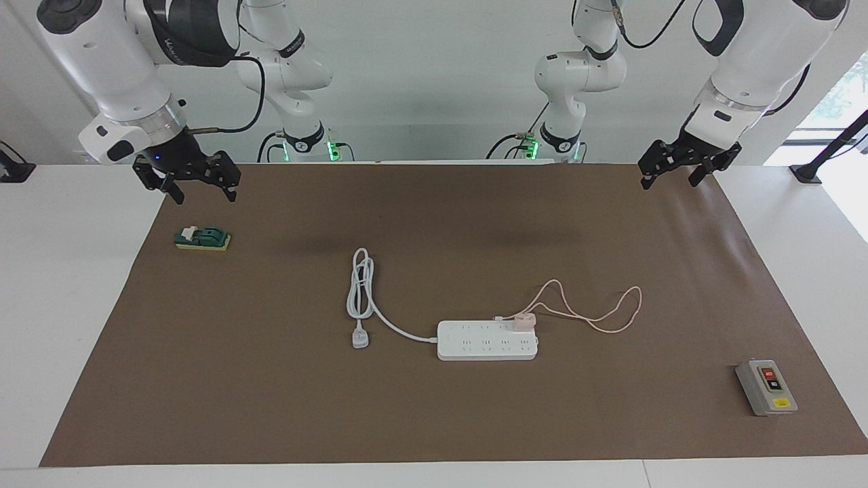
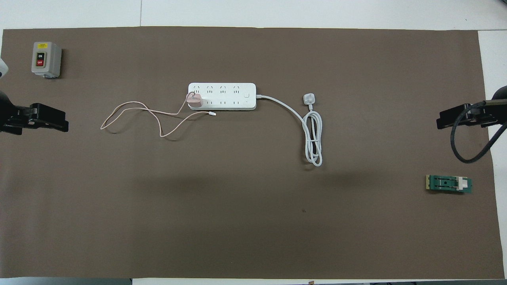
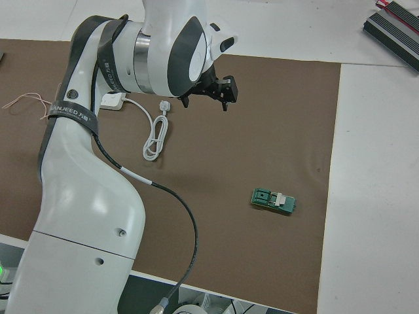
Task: Unplug charger and place it aside
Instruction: 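Reach the left gripper to the pink charger while the right gripper approaches the strip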
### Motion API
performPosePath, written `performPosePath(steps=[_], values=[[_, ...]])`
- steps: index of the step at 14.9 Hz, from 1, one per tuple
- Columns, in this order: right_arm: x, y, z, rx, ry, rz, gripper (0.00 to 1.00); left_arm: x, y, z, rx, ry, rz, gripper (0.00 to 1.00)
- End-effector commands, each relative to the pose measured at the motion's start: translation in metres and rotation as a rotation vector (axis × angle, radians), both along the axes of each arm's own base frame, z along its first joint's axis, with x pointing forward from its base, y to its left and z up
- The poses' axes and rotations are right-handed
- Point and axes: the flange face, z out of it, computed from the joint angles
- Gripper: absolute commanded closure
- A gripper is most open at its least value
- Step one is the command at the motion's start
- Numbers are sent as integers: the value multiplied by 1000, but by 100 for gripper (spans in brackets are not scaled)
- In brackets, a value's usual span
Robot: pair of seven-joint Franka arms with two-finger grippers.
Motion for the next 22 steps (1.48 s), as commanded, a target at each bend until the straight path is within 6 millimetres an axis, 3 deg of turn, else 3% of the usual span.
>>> performPosePath(steps=[1,4,10,16,18,20,22], values=[[2,1,2,7,6,19,0,-14,0,-2,17,4,-1,0],[0,2,1,9,9,16,0,-21,0,-2,18,3,0,0],[-1,1,0,11,12,7,0,-2,-3,-7,28,-1,95,0],[0,1,-1,19,7,-11,0,29,-59,-35,19,-47,468,0],[0,5,-1,16,11,-161,0,42,-89,-55,7,-73,614,0],[0,29,-8,46,36,-445,0,53,-113,-80,6,-69,747,0],[2,63,-11,44,35,-567,0,65,-136,-106,17,-53,898,0]])
